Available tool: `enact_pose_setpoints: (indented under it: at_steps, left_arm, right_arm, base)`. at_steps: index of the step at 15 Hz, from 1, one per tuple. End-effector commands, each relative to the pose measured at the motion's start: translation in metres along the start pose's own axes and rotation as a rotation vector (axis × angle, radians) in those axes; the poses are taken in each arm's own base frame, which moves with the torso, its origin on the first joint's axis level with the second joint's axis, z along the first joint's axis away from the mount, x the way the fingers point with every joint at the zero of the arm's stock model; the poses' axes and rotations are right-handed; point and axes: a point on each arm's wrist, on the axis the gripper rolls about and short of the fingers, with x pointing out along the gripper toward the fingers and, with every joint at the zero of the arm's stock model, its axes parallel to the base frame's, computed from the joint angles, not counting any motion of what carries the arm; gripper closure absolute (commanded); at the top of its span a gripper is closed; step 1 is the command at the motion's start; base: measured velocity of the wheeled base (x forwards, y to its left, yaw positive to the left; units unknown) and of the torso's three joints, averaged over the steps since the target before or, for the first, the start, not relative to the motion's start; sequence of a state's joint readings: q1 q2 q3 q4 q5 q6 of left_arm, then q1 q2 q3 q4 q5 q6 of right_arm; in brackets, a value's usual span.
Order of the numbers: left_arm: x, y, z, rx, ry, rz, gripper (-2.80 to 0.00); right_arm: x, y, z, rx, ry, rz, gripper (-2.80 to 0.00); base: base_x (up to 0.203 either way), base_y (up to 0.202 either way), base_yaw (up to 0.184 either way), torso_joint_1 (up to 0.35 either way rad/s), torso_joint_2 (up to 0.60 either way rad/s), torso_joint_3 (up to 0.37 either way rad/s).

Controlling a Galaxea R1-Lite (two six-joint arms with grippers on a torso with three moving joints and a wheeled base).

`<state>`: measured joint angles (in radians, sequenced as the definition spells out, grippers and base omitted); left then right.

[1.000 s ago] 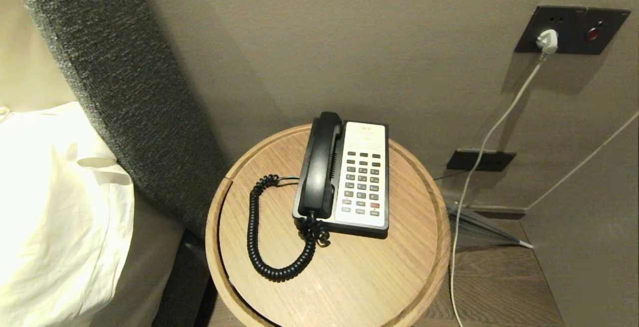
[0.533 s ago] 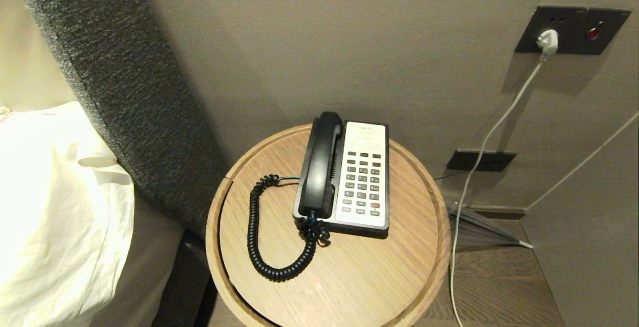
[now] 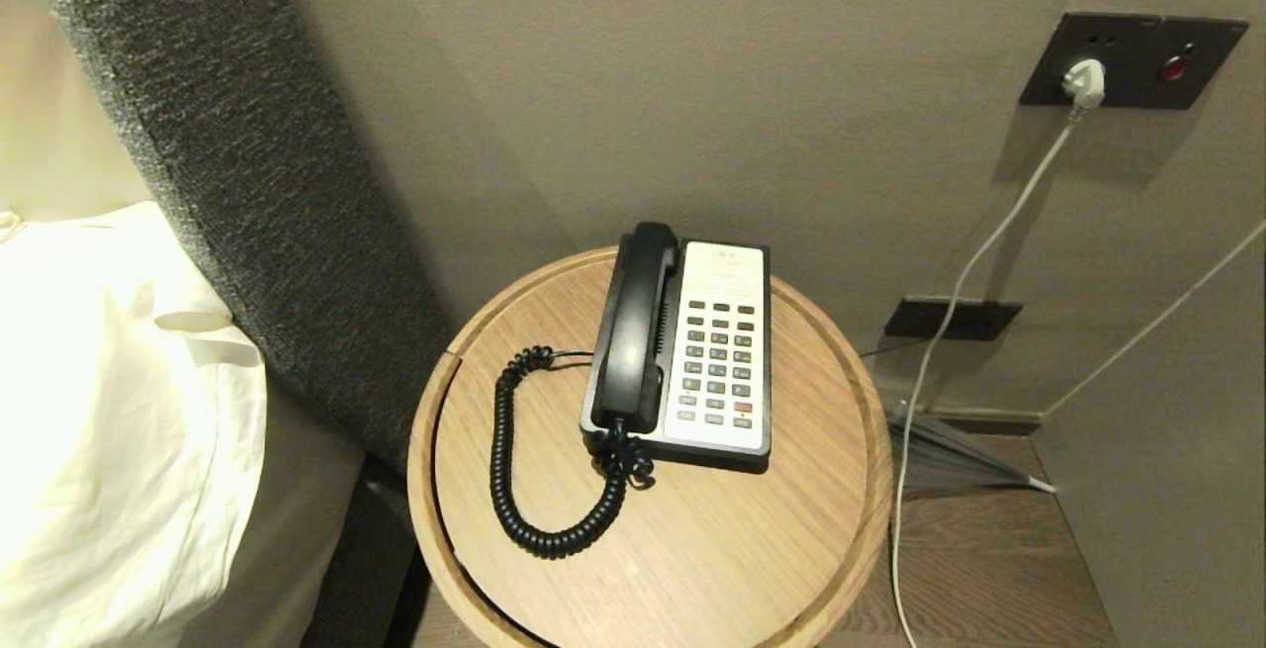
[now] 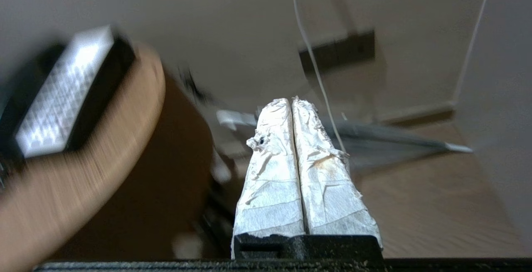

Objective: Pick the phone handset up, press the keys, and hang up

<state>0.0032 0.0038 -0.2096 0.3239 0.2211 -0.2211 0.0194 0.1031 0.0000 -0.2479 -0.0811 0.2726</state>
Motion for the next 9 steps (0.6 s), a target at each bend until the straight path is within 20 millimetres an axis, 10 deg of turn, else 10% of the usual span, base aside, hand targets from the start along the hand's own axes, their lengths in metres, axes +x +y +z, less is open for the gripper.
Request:
enact_pose_setpoints:
  at_steps: [1,9]
  left_arm:
    - [0.002,0.0,-0.002,0.007,-0.015,-0.013,0.0]
    - [0.021,-0.005,-0.024,0.302,-0.075,-0.246,0.0]
  right_arm:
    - [-0.011,-0.004,-0.015,-0.047,0.004,0.018,0.0]
    - [-0.011,-0.006,-0.025,-0.274,0.132,0.041,0.0]
  base:
    - [0.0,0.0,0.0,0.0,0.0,0.0]
    - [0.0,0.0,0.0,0.0,0.0,0.0]
